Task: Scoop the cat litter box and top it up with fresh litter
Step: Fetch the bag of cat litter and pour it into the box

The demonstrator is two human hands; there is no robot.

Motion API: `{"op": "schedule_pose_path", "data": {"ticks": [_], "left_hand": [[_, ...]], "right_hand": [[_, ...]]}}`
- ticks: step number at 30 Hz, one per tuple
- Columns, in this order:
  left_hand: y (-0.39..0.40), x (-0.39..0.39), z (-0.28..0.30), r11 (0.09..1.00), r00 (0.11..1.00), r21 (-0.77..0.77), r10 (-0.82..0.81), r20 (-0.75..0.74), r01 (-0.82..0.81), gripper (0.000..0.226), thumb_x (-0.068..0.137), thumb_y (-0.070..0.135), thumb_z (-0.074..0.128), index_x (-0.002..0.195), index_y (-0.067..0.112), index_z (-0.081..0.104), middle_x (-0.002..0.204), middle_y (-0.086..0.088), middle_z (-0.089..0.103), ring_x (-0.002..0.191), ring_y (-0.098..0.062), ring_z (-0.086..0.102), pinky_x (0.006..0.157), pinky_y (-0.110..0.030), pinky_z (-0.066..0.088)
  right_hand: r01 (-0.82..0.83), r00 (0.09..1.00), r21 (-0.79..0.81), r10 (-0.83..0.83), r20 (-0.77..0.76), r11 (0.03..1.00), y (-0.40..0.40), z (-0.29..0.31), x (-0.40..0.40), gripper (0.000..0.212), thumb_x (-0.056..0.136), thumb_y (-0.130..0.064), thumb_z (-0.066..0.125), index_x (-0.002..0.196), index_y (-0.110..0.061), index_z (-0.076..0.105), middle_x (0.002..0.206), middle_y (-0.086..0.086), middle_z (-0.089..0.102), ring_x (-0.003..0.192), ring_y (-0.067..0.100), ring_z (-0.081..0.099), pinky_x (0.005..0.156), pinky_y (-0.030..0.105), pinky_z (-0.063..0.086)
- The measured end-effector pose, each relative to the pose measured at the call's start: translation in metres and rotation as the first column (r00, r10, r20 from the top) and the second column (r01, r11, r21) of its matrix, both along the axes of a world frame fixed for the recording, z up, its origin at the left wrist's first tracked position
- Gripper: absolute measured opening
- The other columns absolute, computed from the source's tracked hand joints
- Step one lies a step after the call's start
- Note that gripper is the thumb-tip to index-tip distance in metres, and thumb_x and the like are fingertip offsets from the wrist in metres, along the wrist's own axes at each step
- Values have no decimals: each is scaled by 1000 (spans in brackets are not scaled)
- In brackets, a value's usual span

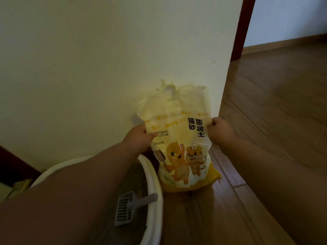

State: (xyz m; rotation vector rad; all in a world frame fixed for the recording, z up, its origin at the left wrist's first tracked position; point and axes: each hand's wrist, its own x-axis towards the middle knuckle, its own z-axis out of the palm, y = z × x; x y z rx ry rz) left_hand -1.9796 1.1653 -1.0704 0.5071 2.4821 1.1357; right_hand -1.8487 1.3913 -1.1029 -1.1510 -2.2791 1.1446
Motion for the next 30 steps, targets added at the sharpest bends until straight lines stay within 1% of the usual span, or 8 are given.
{"op": "schedule_pose_path", "data": {"ticks": [5,8,13,17,22,25,27,30], "left_hand": [[1,-1,-7,986,981,-167,-6,-195,-27,25,99,28,60,120,15,67,117,-6,70,108,-27,65,87,-31,48],[3,4,-7,985,968,-163,10,-250,-52,21,99,30,59,113,18,67,110,-6,70,102,-27,65,81,-31,48],[8,4,4,993,985,55,107,-133,-101,7,94,20,67,96,17,73,91,-4,76,82,-20,74,80,-40,62],[3,-12,18,975,975,151,184,-126,-165,6,90,19,71,93,17,76,85,-4,77,80,-20,75,82,-41,62],[1,-31,17,985,984,-3,175,-14,-175,25,68,31,77,79,15,62,96,-9,74,91,-26,72,85,-39,60],[4,-25,23,988,987,-39,147,-65,-150,16,86,23,74,95,13,65,98,-6,68,93,-23,67,81,-31,55],[5,-20,27,989,986,1,149,-79,-150,19,90,17,67,106,5,67,108,-13,70,100,-30,69,86,-37,58],[2,-2,32,989,980,7,147,-136,-148,4,90,13,64,86,14,62,101,-11,69,97,-30,66,86,-38,56]], "right_hand": [[22,999,-51,-23,-29,998,-1,-15,3,16,93,-5,47,97,2,61,97,24,66,92,43,65,77,55,58],[30,998,-46,-33,-51,999,-7,-12,3,17,96,-10,47,94,1,60,96,25,66,86,40,64,69,49,56],[66,994,4,-65,-91,998,-16,10,-9,20,98,-13,47,98,-1,62,95,21,66,83,36,64,69,46,55],[149,974,-45,-154,-167,988,-3,30,-16,18,94,-17,51,95,-8,66,93,14,69,84,32,68,72,51,61],[92,993,-184,-104,-53,979,-3,47,-17,24,93,-7,56,114,2,65,111,22,67,87,27,60,77,38,54],[52,994,-258,-74,-77,965,-18,55,-17,19,91,-10,56,106,-3,65,99,16,66,92,33,66,75,41,56],[10,995,-268,-37,-94,963,-26,57,-19,30,89,-11,52,117,-7,61,107,14,67,97,33,65,85,45,58],[-27,998,-205,15,-56,978,-37,61,-11,61,94,-16,57,150,-13,31,123,7,58,106,28,58,92,45,55]]}}
